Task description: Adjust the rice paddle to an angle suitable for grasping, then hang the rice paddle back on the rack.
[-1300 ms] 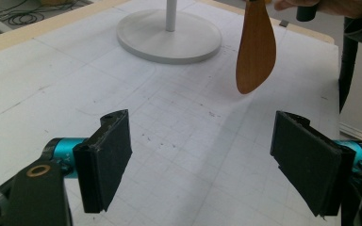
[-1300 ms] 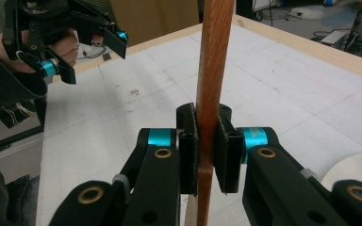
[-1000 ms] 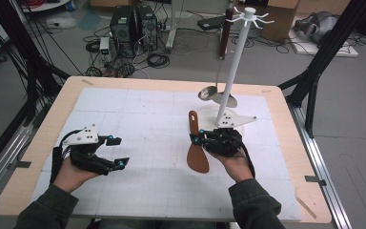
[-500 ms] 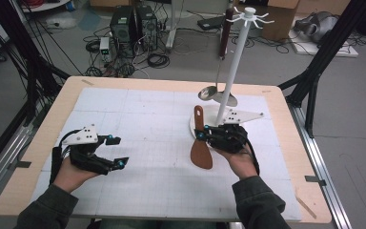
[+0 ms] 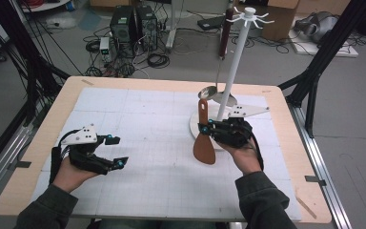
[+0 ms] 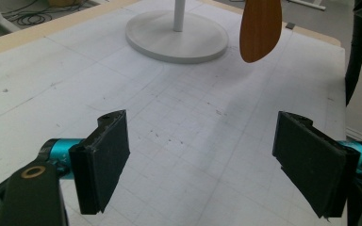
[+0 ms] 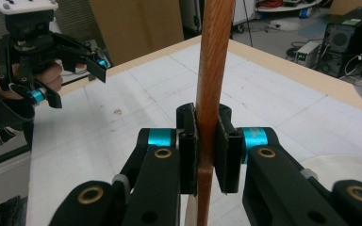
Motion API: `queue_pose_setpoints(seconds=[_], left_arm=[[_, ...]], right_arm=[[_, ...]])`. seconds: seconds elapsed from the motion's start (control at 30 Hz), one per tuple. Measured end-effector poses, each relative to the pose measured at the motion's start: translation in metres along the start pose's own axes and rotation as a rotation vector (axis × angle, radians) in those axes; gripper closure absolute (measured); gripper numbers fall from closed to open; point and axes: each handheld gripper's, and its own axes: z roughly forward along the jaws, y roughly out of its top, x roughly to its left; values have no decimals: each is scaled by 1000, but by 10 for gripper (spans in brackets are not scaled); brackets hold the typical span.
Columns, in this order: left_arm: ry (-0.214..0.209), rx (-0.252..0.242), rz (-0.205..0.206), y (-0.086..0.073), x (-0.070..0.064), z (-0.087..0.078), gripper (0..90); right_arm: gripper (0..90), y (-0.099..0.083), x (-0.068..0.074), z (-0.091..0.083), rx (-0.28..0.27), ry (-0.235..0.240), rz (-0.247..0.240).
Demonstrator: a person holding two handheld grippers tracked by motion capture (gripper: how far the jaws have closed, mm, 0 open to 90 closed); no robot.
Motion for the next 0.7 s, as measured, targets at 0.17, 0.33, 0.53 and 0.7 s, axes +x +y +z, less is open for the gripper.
queue_pose_setpoints(seconds=[0.17,0.33,0.53,0.7], left_arm=[[-2,2,-1,0,0,0,196],[-2,1,-1,0,1,0,192],[1,1,-7,-1,0,1,186],[6,0,-4,-1,2,1,184]], right_arm=[[823,7,0,-5,-12,-7,-8],[823,17,0,-11,-28,-15,-20],[823,27,-3,-18,-47,-27,-26],[823,34,-5,-25,-66,-28,-35]])
